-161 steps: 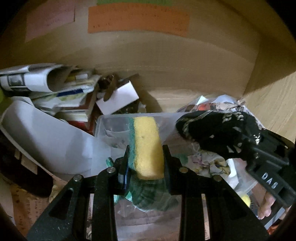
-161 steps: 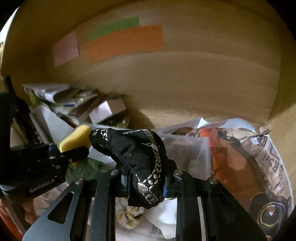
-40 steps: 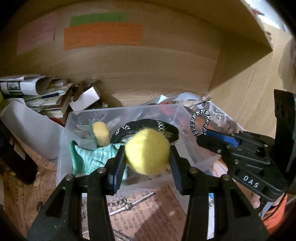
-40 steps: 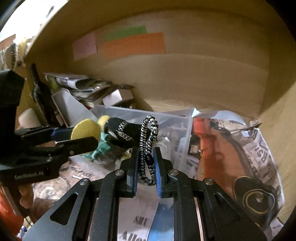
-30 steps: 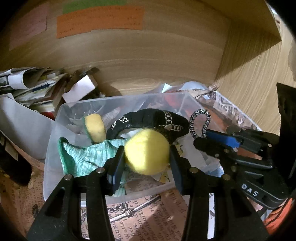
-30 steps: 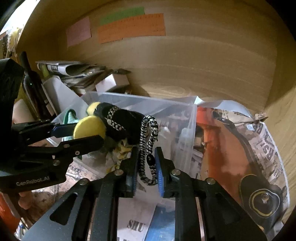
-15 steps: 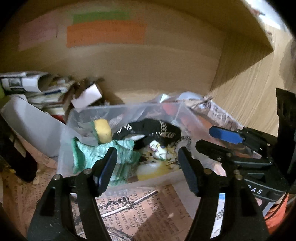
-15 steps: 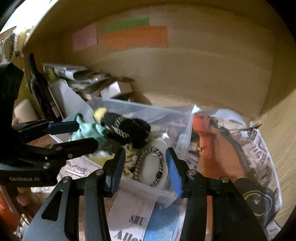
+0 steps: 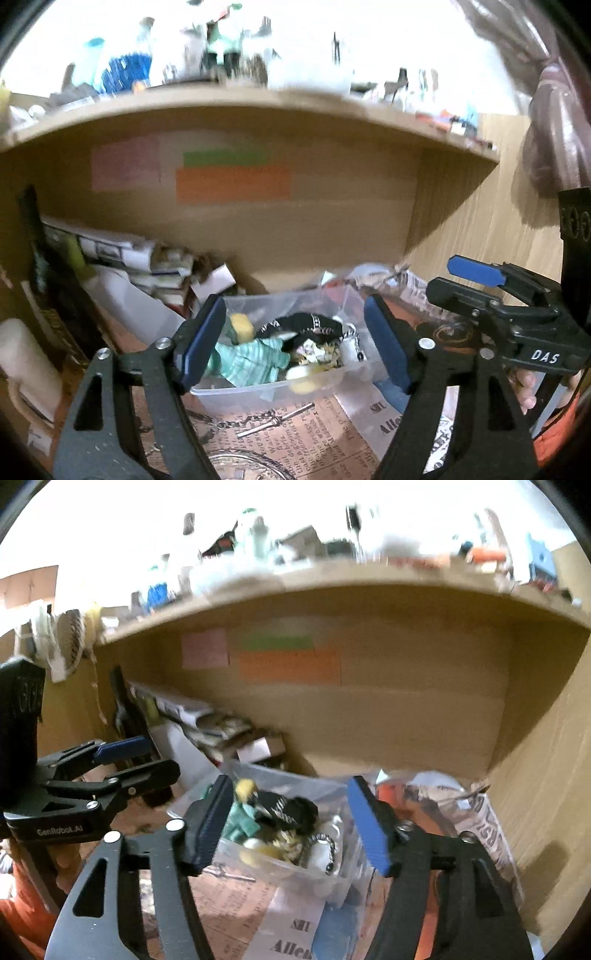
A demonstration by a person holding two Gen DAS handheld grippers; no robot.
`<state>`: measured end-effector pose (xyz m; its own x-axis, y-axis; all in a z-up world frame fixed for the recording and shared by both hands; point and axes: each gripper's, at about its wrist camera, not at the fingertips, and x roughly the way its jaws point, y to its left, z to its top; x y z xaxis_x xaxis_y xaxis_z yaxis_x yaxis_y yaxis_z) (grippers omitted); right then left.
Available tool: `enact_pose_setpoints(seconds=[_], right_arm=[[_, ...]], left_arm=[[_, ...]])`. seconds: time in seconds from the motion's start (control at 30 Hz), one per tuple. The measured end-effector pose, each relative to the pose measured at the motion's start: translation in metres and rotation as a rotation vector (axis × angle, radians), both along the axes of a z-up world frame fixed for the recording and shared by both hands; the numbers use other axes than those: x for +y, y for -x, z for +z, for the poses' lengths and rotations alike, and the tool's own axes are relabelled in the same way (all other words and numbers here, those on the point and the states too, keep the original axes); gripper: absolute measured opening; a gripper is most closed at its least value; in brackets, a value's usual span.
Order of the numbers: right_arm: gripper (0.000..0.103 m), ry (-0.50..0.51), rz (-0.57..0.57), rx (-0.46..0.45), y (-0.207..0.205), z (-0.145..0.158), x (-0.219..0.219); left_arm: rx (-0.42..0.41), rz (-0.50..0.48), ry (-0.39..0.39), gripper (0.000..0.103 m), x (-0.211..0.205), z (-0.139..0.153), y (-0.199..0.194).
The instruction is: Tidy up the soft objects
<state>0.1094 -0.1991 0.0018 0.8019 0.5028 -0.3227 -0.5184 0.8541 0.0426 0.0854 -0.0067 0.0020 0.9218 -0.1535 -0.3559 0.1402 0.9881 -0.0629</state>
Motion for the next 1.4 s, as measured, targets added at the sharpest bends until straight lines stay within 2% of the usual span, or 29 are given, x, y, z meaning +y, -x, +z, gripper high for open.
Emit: enact_pose_setpoints(seconds=[0.13,0.33,0.7,1.4], right_arm=[[0.077,-0.034,-0.003,-0.036,0.014,0.009,-0.002],[0.085,-0.047,-0.007,-0.071,0.029,0.013,-0.003],[0.099,-0.066,-0.024,-0.091,0.043,0.011,-0.003],[0.103,-0.073,-0.026,-0.098,0.05,0.01,-0.003]], left_arm=[[-0.054,0.013,0.008,0.091,0.001,0.01,0.019],[-0.104,0.04,0.012,0.099,0.007,0.021,0.043],[-0.119,0.054,0.007,0.102,0.006,0.019,0.058],[-0.127,0.054,0.004,0.103,0.002,0.019,0.064]])
